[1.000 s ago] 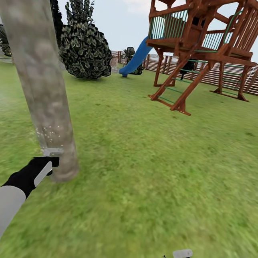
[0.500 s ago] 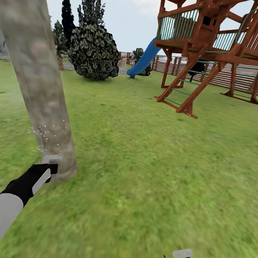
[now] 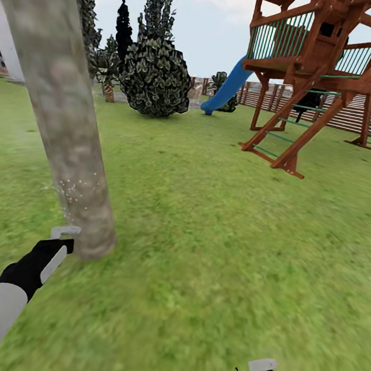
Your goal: In the garden, pick up the pesticide atomizer on the floor and spray pesticide onto both trees until each tree trunk is fully covered.
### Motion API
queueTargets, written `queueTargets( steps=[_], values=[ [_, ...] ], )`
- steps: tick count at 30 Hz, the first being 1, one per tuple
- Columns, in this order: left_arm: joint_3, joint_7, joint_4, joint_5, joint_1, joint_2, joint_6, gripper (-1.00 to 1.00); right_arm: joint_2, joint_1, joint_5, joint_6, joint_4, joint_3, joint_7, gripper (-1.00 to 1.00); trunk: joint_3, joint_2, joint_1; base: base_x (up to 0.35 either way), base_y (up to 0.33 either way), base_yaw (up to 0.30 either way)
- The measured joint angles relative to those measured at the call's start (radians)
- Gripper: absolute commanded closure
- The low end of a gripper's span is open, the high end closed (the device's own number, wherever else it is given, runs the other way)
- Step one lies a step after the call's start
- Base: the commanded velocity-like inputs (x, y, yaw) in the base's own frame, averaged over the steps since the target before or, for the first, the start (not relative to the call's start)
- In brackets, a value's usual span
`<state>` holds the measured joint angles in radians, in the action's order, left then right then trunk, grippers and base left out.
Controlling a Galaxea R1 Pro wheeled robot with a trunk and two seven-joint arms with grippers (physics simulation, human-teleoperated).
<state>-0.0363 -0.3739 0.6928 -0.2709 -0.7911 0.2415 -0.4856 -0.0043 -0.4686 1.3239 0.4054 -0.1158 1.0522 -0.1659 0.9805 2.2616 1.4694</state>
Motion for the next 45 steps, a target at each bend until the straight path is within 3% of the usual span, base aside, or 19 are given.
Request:
queueTargets(
  steps=[13, 17, 21, 37, 45],
  values=[
    [-0.004, -0.002, -0.038, -0.001, 0.001, -0.005, 0.019, 1.0, 0.001, 0.0, 0.0, 0.0, 0.001, 0.0, 0.0, -1.0, 0.0, 0.0, 0.001, 0.186, -0.085, 0.137],
    [-0.004, -0.001, -0.111, -0.005, 0.002, -0.008, 0.091, 1.0, 0.001, 0.0, 0.0, 0.0, 0.001, 0.0, 0.0, -1.0, 0.0, 0.0, 0.001, 0.001, 0.0, 0.273],
    [-0.004, 0.005, -0.148, -0.003, 0.001, -0.037, 0.104, 1.0, 0.0, 0.0, 0.0, 0.0, 0.0, 0.0, 0.0, -1.0, 0.0, 0.0, 0.0, 0.115, -0.163, 0.041],
    [-0.005, 0.005, -0.151, 0.001, 0.001, -0.029, 0.102, 1.0, 0.0, 0.0, 0.002, -0.001, 0.0, 0.0, 0.002, -1.0, 0.0, 0.0, 0.0, 0.155, -0.231, 0.0],
    [-0.005, 0.001, -0.153, 0.001, 0.044, -0.024, 0.103, 1.0, 0.0, 0.0, 0.001, 0.0, 0.001, 0.0, 0.001, -1.0, 0.0, 0.0, 0.0, 0.205, -0.22, 0.081]
  ],
)
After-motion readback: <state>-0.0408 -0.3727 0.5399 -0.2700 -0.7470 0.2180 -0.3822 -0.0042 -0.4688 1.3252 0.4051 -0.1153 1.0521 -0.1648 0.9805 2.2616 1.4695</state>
